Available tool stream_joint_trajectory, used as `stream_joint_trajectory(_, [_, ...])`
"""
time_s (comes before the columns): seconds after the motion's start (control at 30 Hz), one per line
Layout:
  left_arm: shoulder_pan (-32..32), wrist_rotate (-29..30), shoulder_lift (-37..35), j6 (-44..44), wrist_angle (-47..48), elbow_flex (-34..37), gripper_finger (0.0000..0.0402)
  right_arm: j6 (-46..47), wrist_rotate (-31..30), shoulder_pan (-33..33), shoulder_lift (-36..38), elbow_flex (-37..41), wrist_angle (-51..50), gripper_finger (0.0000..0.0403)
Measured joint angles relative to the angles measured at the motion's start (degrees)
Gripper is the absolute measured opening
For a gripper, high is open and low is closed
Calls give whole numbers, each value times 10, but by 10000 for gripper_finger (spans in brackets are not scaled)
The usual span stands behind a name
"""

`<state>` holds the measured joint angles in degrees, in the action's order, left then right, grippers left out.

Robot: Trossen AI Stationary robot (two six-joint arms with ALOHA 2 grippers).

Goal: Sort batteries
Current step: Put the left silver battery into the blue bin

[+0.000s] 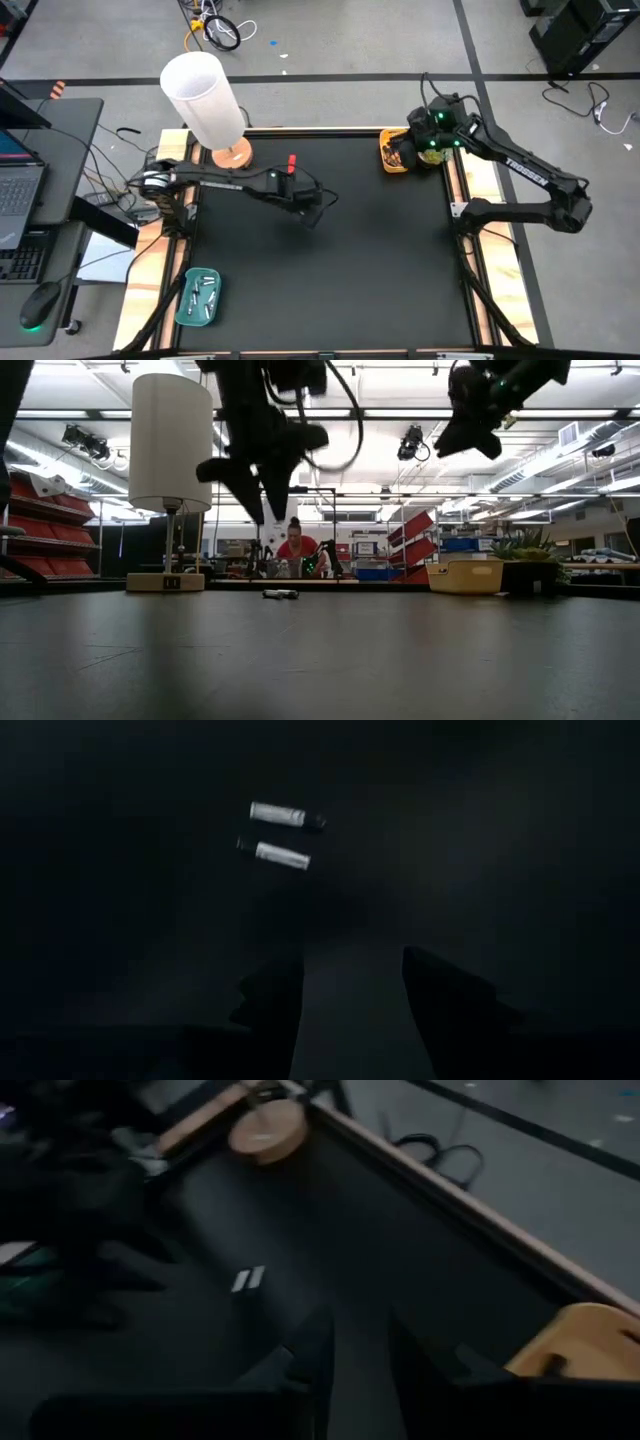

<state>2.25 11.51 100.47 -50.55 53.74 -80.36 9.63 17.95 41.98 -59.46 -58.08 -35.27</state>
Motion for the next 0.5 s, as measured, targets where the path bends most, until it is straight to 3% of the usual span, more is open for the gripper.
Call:
stream_joint_trajectory(0.3, [15,-17,69,-184,-7,0,188,9,-79,-100,55,0,-38,84])
stream_joint_trajectory(0.5, [15,6,79,-232,-36,0,188,16,-89,-122,83,0,-49,84])
